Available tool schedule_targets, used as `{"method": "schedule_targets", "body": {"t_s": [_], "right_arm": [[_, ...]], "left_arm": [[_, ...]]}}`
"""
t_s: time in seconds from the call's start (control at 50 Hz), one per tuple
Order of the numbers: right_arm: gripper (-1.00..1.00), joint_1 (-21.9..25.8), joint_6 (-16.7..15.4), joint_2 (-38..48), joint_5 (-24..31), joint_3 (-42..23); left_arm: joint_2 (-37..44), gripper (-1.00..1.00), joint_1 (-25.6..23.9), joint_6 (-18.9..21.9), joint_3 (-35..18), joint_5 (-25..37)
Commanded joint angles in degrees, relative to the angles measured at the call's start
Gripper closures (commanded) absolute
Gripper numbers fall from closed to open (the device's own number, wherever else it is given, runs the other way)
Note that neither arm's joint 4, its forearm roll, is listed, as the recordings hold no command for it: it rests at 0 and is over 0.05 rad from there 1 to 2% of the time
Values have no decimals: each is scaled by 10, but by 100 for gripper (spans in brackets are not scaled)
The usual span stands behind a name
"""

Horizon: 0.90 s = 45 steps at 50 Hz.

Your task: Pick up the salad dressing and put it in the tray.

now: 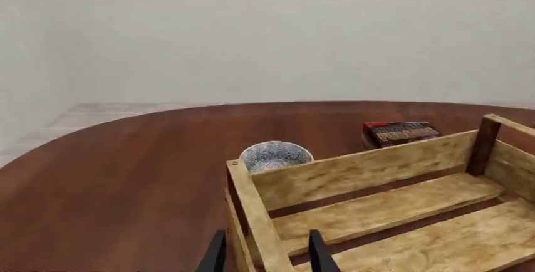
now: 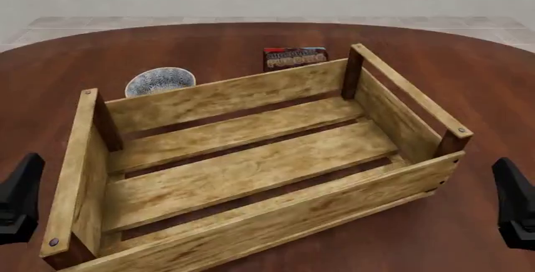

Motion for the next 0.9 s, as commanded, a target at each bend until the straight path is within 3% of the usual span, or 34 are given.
{"method": "schedule_targets", "body": {"t_s": [0.02,0.48,0.74,0.9], "right_arm": [[-100,3,1,3,0,-1],[-100,11,-6,1,4,-2],[-100,23,-18,5,5,-1],[-100,23,-17,8,3,-1]], "left_arm": [[-31,-100,0,-3,0,34],[-35,-100,4,-6,-25,62],[-33,-100,17,-4,-124,170],[-5,-100,27,16,-162,181]]}}
